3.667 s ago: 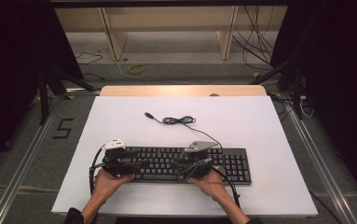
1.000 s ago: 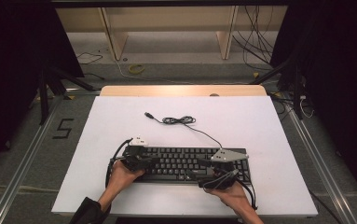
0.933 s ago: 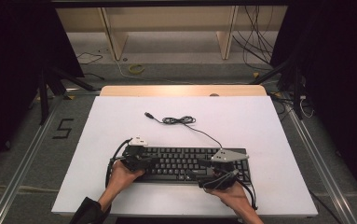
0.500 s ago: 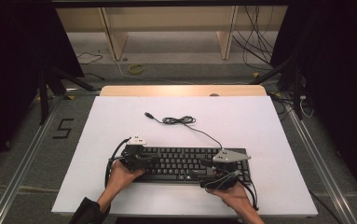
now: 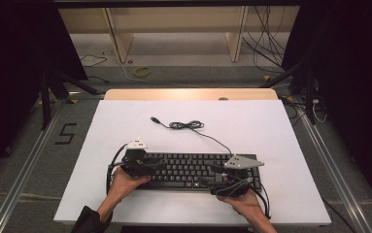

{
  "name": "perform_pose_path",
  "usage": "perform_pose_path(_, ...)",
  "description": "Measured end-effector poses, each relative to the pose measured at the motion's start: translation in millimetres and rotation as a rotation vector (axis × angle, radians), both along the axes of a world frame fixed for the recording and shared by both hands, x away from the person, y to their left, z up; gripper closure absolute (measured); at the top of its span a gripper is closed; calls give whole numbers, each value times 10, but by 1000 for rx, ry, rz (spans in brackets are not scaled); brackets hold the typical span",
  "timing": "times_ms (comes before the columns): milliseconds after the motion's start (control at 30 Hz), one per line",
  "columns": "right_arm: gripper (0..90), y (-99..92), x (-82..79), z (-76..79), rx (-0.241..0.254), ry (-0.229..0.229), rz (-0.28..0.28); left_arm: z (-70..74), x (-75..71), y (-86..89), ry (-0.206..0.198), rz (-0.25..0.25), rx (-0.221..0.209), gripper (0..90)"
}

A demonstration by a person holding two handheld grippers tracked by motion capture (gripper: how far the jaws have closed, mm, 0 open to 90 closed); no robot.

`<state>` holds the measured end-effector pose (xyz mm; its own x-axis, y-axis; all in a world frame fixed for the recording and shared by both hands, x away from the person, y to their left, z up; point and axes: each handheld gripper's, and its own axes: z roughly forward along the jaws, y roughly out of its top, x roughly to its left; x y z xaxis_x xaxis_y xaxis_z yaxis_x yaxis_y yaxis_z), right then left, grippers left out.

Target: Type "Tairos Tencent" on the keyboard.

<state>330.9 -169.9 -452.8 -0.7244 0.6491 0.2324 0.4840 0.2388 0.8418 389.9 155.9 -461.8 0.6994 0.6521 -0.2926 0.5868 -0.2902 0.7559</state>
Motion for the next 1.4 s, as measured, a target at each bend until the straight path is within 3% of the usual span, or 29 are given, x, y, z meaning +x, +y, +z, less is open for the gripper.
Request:
perform_pose_path(167, 349, -33, -1, 3, 9, -7, -4, 41, -48, 21, -6, -5, -47, 490)
perform_pose_path(533, 349, -140, -35, 24, 18, -22, -18, 105, -182, 91, -57, -15, -106, 322)
perform_pose_path(667, 349, -179, -60, 28, 18, -32, -20, 121, -251, 129, -68, -26, -136, 298)
perform_pose_path(967, 347, -326, -132, 23, 23, -48, -42, 112, -391, 187, -97, -45, -141, 273)
perform_pose_path(1400, 335, -515, -232, -13, 15, -67, -75, 81, -519, 289, -102, -46, -157, 253)
